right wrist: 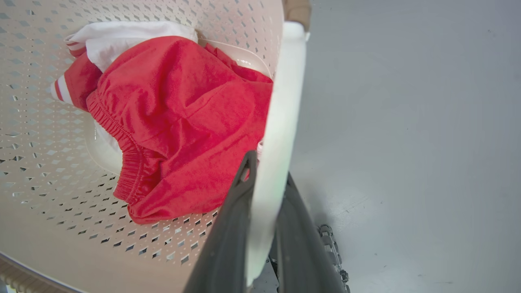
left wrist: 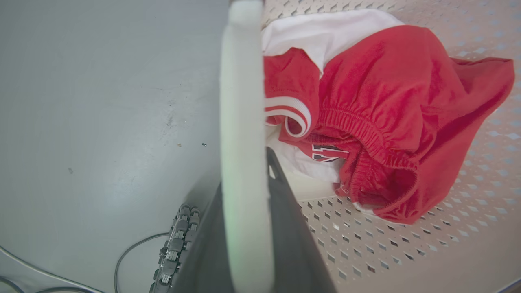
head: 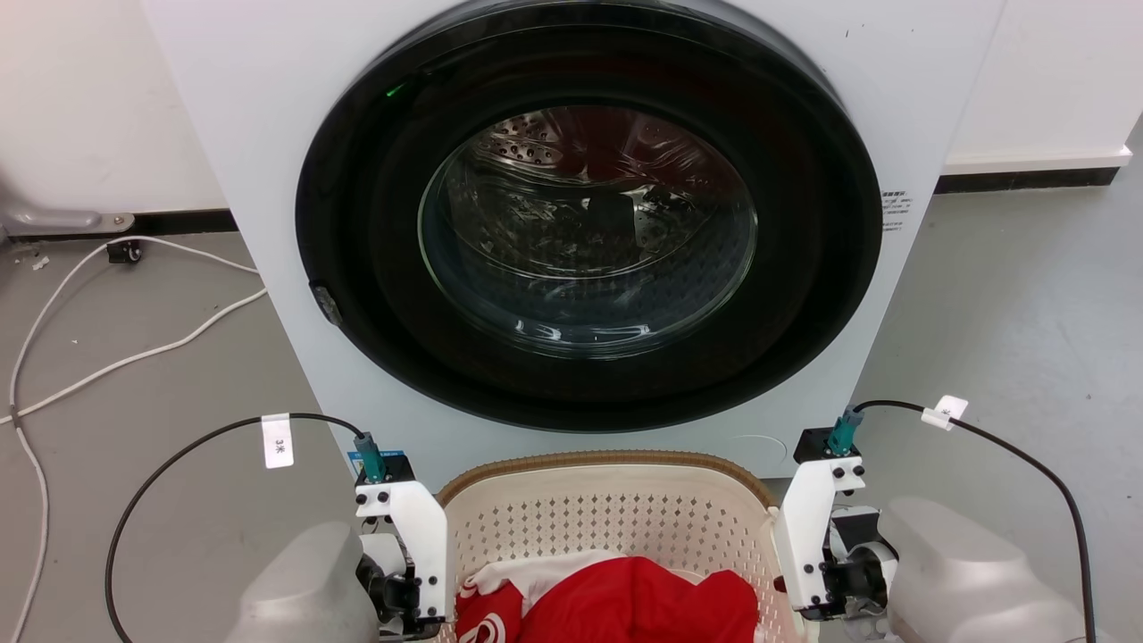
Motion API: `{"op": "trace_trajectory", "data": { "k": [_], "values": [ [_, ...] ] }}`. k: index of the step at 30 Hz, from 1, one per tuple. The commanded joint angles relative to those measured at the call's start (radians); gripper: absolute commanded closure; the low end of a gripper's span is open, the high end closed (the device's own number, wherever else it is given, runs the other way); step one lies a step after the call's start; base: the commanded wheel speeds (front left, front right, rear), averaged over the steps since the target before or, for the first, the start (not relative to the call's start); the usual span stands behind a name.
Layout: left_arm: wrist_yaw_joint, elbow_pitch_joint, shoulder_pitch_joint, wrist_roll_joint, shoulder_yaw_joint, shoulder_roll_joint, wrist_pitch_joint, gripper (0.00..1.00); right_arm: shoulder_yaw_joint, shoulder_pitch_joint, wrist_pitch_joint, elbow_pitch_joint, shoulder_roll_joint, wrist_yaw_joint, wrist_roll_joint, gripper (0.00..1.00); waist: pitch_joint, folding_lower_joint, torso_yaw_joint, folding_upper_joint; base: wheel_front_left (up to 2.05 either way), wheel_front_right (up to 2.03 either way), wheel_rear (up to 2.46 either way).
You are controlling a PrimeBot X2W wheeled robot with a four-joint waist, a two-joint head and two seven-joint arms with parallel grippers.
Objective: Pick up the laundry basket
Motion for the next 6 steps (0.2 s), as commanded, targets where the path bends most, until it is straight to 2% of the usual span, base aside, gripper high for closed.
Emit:
{"op": "trace_trajectory", "data": {
  "k": [1, 6],
  "values": [
    [-0.015, -0.016, -0.01, -0.011, -0.003, -0.023, -0.004, 1.0, 0.003, -0.007, -0.002, -0.009, 0.027, 0.011, 0.005, 1.0, 0.0, 0.0, -0.001, 0.0, 0.0, 0.0, 0.0],
    [-0.015, -0.016, -0.013, -0.016, -0.01, -0.022, -0.011, 1.0, 0.003, -0.003, -0.005, -0.012, 0.026, 0.011, 0.006, 1.0, 0.001, 0.0, 0.0, 0.0, 0.0, 0.0, 0.0]
  ]
}}
